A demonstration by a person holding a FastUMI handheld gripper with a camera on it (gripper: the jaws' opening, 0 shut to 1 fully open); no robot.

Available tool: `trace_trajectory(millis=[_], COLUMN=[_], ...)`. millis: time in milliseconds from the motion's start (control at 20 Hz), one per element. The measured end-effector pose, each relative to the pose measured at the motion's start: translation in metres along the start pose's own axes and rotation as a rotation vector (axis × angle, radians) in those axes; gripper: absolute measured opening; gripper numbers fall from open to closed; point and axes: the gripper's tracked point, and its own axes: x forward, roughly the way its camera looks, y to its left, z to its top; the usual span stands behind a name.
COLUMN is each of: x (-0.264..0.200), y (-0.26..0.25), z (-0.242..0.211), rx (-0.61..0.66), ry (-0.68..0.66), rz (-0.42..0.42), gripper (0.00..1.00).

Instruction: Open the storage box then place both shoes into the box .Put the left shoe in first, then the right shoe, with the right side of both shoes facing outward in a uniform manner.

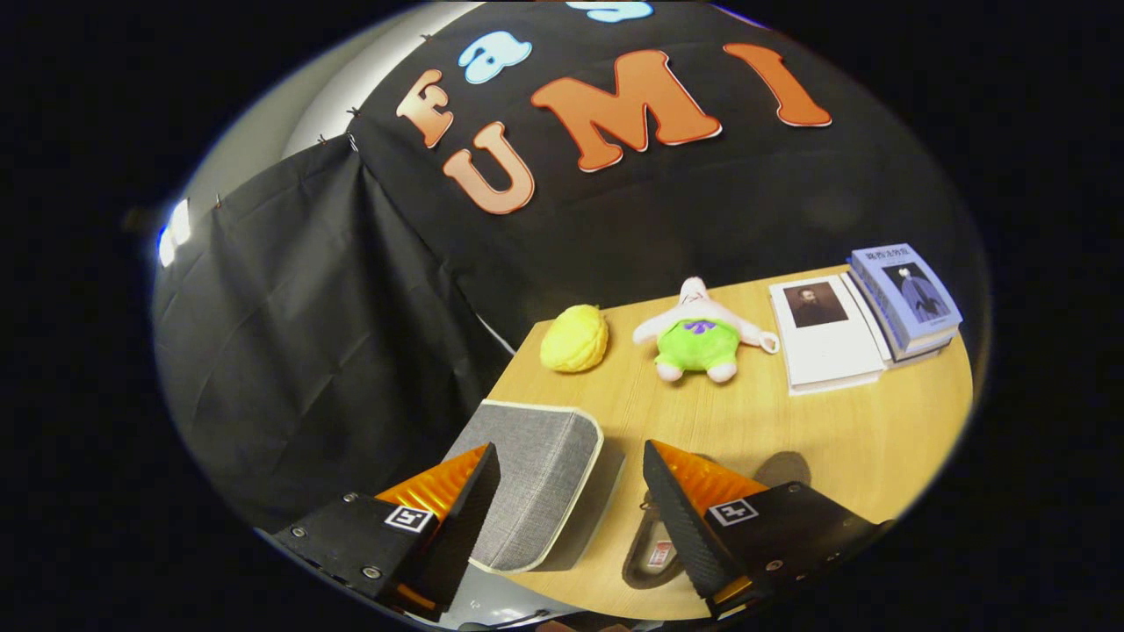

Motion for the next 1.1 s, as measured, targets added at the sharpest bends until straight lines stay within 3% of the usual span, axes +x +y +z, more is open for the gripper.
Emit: trace_trajectory(millis=[500, 1100], x=[0.050, 0.102], y=[0.019, 0.016], z=[-0.066, -0.114], rx=[0.154, 0.350], ry=[0.226, 0.366], rz=[0.112, 0.152], gripper=[0.97, 0.98])
